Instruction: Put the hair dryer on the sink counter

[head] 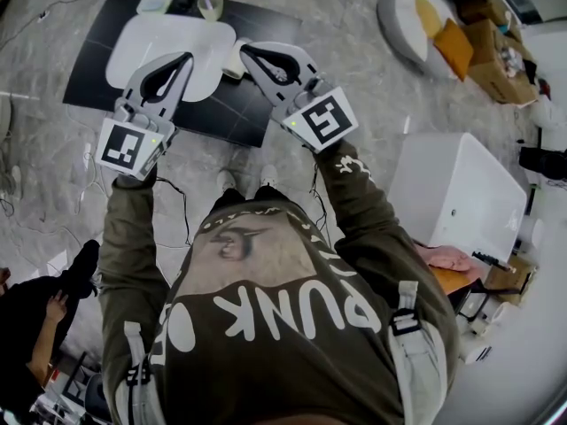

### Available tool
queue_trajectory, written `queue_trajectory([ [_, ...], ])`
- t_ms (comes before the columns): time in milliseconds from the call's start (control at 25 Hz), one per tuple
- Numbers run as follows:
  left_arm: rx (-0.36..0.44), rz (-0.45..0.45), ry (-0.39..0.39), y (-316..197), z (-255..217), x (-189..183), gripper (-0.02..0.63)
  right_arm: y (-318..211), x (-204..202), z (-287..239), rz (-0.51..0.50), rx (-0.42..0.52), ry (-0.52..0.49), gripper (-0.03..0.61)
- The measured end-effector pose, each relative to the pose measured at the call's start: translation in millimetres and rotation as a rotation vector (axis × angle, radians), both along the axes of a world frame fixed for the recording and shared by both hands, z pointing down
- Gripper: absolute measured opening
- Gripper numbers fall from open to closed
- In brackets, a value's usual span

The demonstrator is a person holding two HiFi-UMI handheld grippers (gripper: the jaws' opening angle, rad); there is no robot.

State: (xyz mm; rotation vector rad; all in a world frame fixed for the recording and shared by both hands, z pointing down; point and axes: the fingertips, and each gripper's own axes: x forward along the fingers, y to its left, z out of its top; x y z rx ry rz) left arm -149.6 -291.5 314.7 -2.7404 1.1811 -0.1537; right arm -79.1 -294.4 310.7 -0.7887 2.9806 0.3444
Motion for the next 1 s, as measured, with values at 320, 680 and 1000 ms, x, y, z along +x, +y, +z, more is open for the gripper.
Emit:
queue_trajectory([
  [320,0.000,-0.001,-0.002,2.6,-1.2,0.8,0.003,3.2,-1.0,-2.0,-0.008,-0.006,-0.008,0.008],
  [680,0.007,0.007,-0.001,5.1,-1.4,5.0,0.003,5.1,-0.5,-2.2,-0.011,-0.009,-0.010,0.008],
  [1000,0.023,0.017,-0.006,4.7,-0.7,6.2,0.003,4.6,0.0,0.1,-0.005,-0.005,-0.008,0.008],
])
